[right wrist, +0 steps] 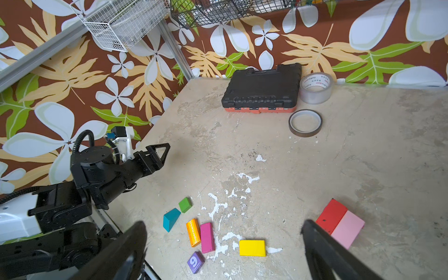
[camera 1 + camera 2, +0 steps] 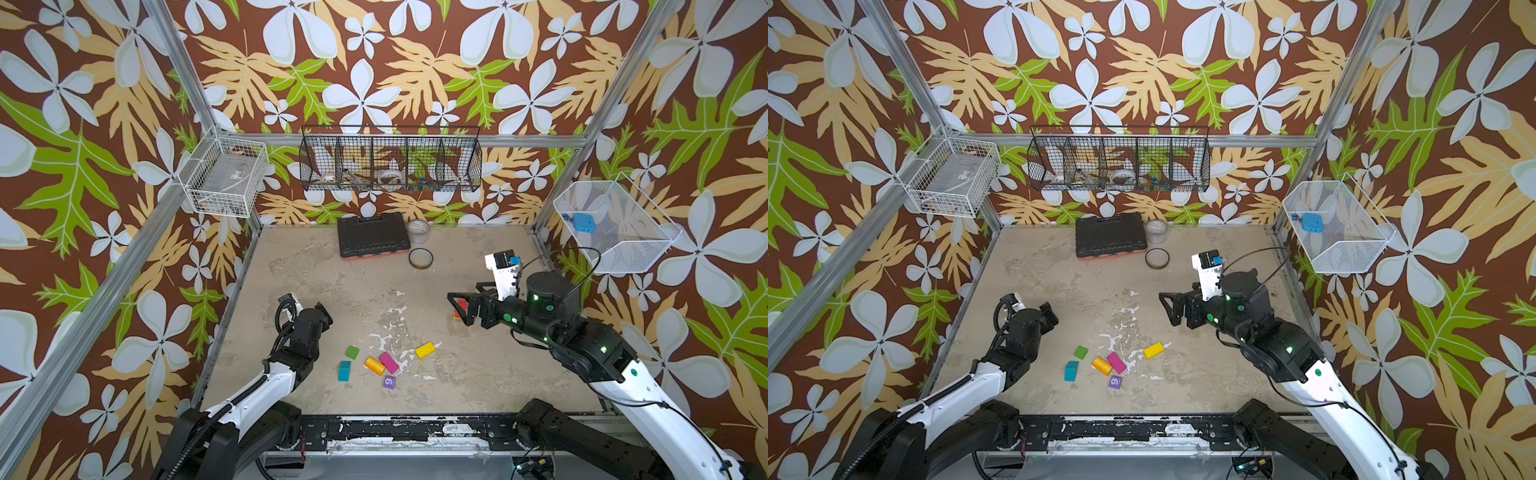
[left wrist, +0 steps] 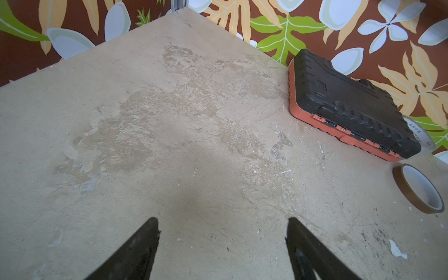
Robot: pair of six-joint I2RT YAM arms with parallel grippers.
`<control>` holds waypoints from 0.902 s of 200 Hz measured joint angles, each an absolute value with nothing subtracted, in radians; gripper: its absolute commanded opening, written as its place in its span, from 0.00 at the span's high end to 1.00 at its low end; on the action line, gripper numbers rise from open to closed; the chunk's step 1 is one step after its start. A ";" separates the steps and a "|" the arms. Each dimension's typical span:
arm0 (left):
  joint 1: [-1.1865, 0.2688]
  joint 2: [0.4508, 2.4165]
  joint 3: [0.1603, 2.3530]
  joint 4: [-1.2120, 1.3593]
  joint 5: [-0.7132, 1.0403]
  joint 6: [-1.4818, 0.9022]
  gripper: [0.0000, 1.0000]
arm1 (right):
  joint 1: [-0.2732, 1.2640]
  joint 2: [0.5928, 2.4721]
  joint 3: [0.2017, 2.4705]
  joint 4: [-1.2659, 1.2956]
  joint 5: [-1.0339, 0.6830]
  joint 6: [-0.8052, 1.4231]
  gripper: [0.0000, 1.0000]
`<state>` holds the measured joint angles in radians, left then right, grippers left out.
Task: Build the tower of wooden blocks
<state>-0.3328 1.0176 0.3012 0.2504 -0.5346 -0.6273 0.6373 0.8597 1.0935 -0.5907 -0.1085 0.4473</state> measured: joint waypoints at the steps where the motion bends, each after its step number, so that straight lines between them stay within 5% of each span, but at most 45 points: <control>1: -0.333 1.018 0.301 0.250 -0.535 -0.627 0.16 | 0.637 0.859 1.082 -0.588 -0.109 0.450 0.00; 58: -0.333 1.033 0.309 0.250 -0.534 -0.627 0.16 | 0.640 1.060 0.712 -0.374 -0.159 0.564 0.05; 180: -0.333 1.017 0.306 0.250 -0.533 -0.626 0.16 | 0.800 1.549 0.767 -0.221 -0.012 0.550 0.00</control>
<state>-0.3328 1.0172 0.3061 0.2501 -0.5327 -0.6262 0.7998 1.5494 0.7666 -0.2211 -0.0124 0.5495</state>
